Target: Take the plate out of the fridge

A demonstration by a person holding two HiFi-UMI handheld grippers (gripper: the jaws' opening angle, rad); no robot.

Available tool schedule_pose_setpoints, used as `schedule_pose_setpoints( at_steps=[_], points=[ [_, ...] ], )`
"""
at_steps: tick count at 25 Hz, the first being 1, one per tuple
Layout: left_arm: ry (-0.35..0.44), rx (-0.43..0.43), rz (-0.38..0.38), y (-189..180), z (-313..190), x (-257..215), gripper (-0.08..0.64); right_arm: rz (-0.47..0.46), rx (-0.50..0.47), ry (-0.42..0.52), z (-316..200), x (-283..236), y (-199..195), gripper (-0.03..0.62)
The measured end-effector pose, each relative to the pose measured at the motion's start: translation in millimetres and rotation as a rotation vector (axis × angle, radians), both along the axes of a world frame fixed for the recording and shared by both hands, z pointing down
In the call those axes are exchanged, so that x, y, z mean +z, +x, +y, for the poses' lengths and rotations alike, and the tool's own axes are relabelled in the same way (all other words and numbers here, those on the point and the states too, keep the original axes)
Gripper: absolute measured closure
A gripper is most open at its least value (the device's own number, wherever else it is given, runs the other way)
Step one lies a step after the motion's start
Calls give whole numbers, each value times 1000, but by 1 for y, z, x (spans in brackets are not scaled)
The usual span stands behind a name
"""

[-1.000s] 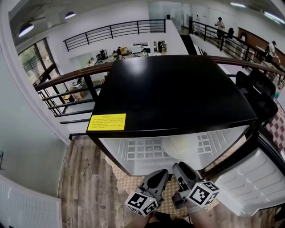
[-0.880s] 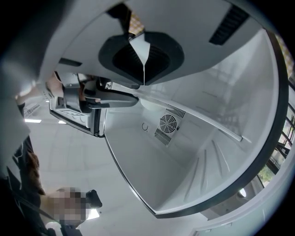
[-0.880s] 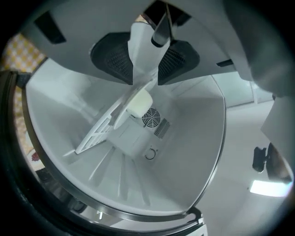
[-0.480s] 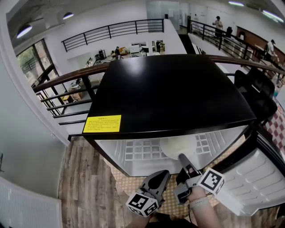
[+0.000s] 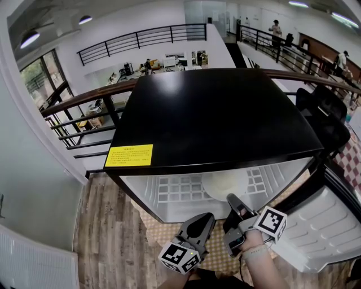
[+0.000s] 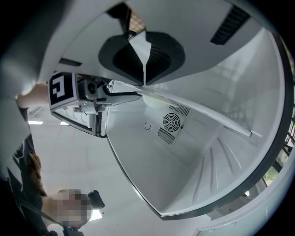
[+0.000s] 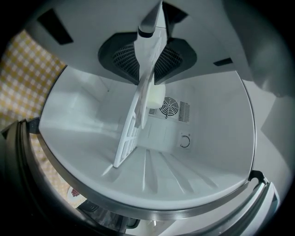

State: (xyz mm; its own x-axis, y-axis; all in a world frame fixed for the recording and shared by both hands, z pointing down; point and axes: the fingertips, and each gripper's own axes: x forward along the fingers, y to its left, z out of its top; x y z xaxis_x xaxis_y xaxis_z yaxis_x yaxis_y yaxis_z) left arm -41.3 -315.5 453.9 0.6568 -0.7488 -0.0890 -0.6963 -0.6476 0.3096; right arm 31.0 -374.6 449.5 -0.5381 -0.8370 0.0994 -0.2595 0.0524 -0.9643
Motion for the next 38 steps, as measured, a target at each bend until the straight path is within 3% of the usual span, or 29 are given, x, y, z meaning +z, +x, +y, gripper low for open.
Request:
schedule_pose_setpoints(
  at_steps=[9,11,16,22,31,38],
  points=[
    [3,7,14,3,-1,-13,545,-46,13,-5,6,-3,2,500],
    [0,9,20,4,-1,-15,543,-36,11,8,7,-6,2,537],
    [-25,29,58,8,-2,-15,471,-73,8,15,12,-7,3,540],
    [-36,71,120,14,-2,-29,471,-82,-5,18,23,-8,3,540],
    [-177,116,267,17,-2,-33,468,-89,-6,29,31,-9,3,540],
    [-264,99,278,19,-2,-22,468,-81,-8,40,32,-10,4,540]
  ],
)
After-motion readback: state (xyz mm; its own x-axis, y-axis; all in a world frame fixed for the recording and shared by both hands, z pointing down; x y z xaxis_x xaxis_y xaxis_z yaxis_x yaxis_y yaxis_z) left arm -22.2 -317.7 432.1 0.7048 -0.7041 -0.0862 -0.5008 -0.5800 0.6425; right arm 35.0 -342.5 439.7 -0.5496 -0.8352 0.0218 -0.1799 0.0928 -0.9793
